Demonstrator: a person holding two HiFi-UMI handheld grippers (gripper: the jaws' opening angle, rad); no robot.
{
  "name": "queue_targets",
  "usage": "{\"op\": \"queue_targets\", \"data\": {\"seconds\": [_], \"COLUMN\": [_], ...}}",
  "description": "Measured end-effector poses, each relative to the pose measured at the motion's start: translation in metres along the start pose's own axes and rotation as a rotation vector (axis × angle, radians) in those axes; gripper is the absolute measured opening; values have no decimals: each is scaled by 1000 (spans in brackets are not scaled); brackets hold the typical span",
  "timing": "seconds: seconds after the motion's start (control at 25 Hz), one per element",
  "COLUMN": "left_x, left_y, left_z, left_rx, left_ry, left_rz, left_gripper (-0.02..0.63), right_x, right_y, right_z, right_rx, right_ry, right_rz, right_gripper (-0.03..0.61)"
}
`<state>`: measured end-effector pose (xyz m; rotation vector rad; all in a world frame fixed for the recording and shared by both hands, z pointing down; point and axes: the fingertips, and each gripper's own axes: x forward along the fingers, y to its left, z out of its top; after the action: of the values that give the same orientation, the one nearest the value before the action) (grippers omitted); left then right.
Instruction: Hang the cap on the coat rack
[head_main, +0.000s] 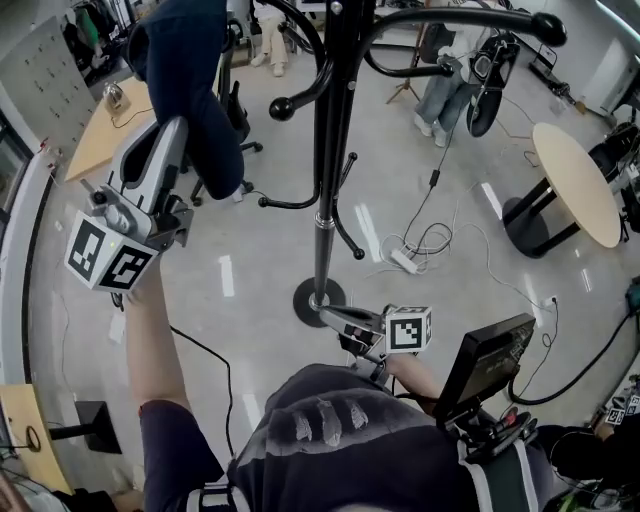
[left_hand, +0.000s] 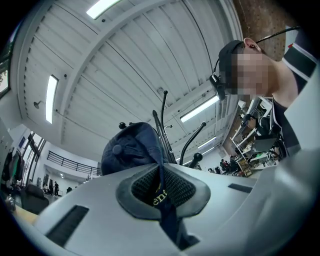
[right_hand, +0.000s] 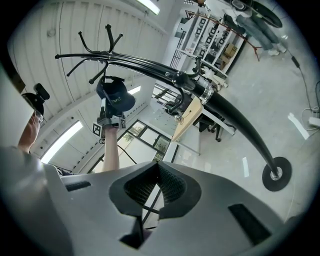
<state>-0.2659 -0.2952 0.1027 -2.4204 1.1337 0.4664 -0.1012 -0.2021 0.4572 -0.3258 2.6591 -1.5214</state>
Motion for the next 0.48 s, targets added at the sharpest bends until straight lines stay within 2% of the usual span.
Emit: {"op": "queue_targets", "data": {"seconds": [0.2, 0.36, 0.48], "left_x": [10, 18, 18], "left_y": [-5, -10, -9], "left_z": [-13, -26, -27], "left_rx": [-9, -32, -32], "left_ry": [22, 47, 37], "left_rz": [0, 6, 10], "left_gripper": [25, 25, 25], "right_x": [-3, -12, -12], "right_y": [-7, -12, -13], "right_z": [8, 6, 9], "right_rx": [-8, 23, 15], "right_ry": [0, -9, -4], "right_rz": [-1, -1, 3], "right_gripper": [5, 5, 5]}}
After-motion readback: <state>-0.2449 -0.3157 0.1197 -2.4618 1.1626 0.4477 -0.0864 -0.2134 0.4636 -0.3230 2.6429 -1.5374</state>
